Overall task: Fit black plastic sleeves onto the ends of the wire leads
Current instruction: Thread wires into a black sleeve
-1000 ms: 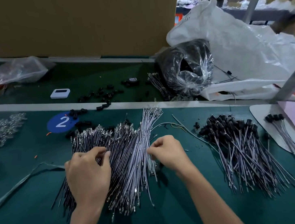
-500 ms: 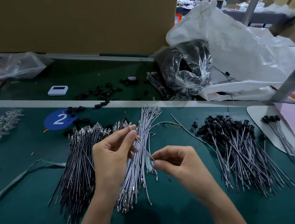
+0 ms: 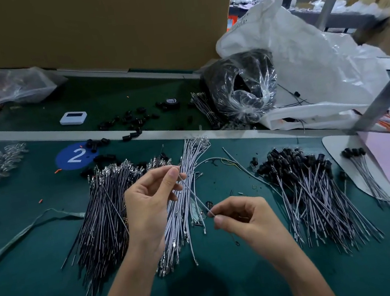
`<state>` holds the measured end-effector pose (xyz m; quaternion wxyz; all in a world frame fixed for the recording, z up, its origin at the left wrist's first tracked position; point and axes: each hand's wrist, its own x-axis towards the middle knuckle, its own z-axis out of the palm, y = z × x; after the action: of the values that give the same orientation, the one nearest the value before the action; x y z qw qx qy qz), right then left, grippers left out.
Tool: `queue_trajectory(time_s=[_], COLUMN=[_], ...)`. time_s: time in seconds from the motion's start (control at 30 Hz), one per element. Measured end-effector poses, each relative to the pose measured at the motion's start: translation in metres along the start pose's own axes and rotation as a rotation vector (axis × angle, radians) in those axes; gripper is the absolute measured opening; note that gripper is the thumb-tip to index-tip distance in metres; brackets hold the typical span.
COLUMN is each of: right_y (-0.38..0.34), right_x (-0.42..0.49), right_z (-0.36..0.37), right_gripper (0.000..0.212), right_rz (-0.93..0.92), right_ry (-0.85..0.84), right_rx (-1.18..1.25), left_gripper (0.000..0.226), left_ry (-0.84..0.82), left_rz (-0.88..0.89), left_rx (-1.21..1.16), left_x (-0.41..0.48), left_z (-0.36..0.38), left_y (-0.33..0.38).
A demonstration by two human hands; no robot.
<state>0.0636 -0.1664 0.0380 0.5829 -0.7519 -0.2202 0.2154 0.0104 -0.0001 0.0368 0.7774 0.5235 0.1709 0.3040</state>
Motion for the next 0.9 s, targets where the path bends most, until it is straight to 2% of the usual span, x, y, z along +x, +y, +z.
queue_trajectory(time_s=[0.13, 0.27, 0.33, 0.4, 0.43, 0.5, 0.57, 0.7, 0.9], right_y=[0.001, 0.007, 0.013, 0.019, 0.021, 0.024, 0.025, 0.024, 0.024], right_x=[0.002, 0.006, 0.006, 0.004, 0.003, 0.002, 0.002, 0.001, 0.000], right_z=[0.009, 0.018, 0.015, 0.008, 0.004, -0.001, -0.003, -0.001, 0.001], right_gripper=[0.014, 0.014, 0.013, 0.013, 0.014, 0.015, 0.015, 0.015, 0.015], right_rz=[-0.058, -0.086, -0.060, -0.037, -0.032, -0.034, -0.034, -0.040, -0.041], right_ry=[0.005, 0.017, 0.067, 0.135, 0.164, 0.197, 0.203, 0.186, 0.171], right_rx=[0.003, -0.073, -0.105, -0.128, -0.136, -0.143, -0.149, -0.147, -0.158], left_gripper=[0.015, 0.018, 0.015, 0.018, 0.022, 0.026, 0.029, 0.034, 0.020], left_ry=[0.030, -0.050, -0.010, 0.155, 0.240, 0.312, 0.347, 0.404, 0.337], left_rz=[0.010, -0.058, 0.048, 0.241, 0.280, 0.230, 0.153, 0.067, 0.059], left_rx=[0.044, 0.159, 0.488, 1.088, 1.324, 1.574, 1.600, 1.454, 1.440], left_x=[-0.007, -0.014, -0.009, -0.002, 0.002, 0.008, 0.014, 0.020, 0.020], left_z=[0.010, 0.013, -0.003, -0.027, -0.039, -0.058, -0.067, -0.067, -0.065], left_y=[-0.010, -0.019, -0.022, -0.023, -0.022, -0.020, -0.015, -0.011, -0.011])
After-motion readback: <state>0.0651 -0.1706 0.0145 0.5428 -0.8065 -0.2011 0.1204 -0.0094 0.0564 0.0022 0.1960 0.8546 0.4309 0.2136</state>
